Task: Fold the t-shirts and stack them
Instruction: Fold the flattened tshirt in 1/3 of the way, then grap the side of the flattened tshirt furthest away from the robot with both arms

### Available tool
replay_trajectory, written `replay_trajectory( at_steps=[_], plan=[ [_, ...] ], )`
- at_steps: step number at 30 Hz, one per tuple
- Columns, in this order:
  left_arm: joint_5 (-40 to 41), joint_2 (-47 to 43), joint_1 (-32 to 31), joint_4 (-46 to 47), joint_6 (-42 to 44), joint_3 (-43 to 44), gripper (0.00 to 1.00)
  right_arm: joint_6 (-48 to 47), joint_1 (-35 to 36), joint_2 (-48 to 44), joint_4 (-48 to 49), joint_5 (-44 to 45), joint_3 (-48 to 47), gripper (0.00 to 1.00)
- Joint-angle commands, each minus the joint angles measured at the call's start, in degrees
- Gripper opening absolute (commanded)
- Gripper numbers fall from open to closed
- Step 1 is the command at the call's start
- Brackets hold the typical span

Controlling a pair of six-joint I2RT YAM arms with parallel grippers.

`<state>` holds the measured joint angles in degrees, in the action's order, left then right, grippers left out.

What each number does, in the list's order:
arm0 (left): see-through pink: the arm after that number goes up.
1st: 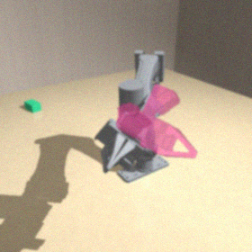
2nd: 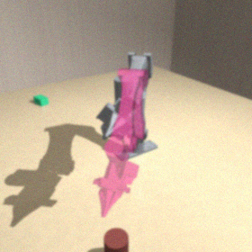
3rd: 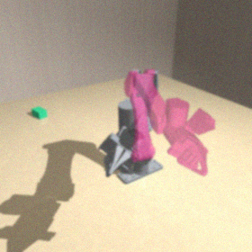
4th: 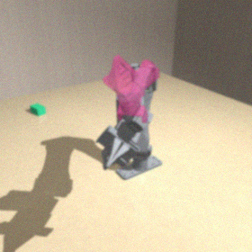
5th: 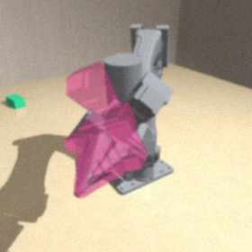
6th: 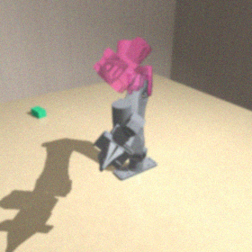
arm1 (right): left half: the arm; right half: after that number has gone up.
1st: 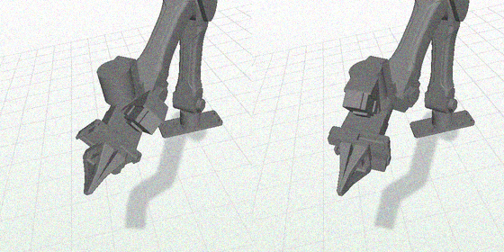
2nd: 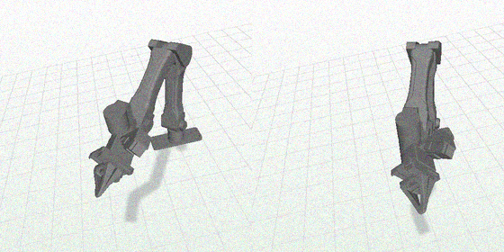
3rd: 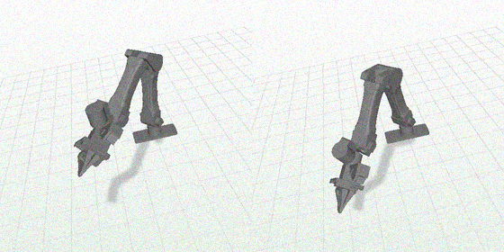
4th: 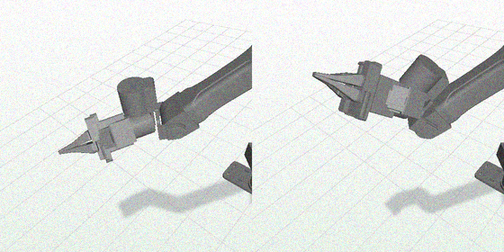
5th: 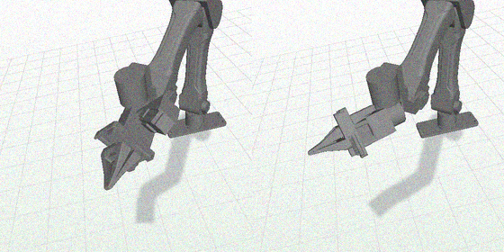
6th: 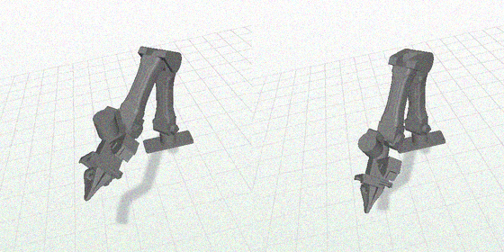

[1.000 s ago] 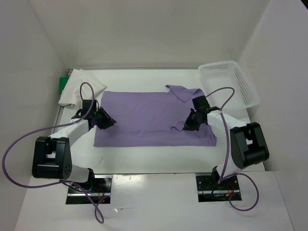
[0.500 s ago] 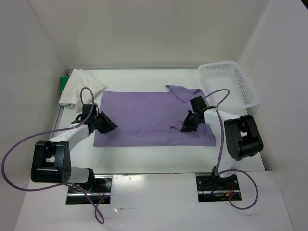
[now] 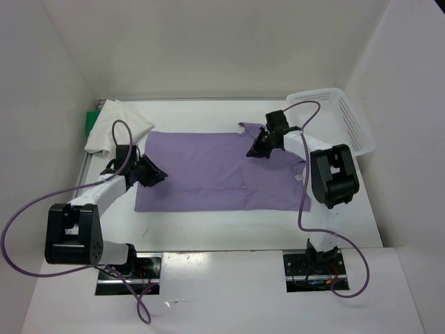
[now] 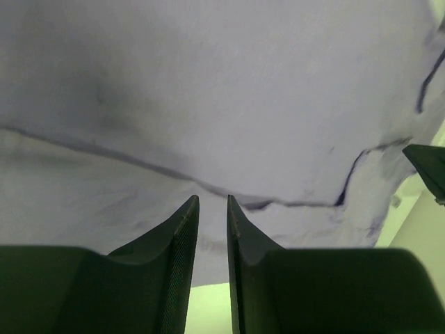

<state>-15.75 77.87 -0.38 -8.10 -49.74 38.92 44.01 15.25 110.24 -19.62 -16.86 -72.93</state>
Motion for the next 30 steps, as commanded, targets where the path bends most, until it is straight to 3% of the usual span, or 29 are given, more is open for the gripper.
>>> replay_trajectory(
  at_steps=[1,9,15,24,30],
  plan=[
    [1.2,-1.4,2.7,0.3,0.5,4.7,0.3,-2.3,0.0,1.0,0.1,-0.5,-5.7,0.0],
    [5.4,9.6,9.2,2.1,0.0,17.5,0.4,-7.6,-3.3,-8.5,-1.7,5.3,-1.3,0.04],
    [17.1,22.8,9.2,3.3,4.0,31.8,0.46,-9.5,-5.0,-12.8,-1.7,3.2,1.1,0.04],
    [20.8,41.5,6.3,3.4,12.8,49.0,0.57,-10.0,-5.0,-12.1,-1.7,1.8,1.6,0.08],
    [19.4,47.4,5.2,2.2,15.1,55.6,0.57,-10.0,-5.7,-11.1,-0.7,2.6,2.8,0.09]
  ],
)
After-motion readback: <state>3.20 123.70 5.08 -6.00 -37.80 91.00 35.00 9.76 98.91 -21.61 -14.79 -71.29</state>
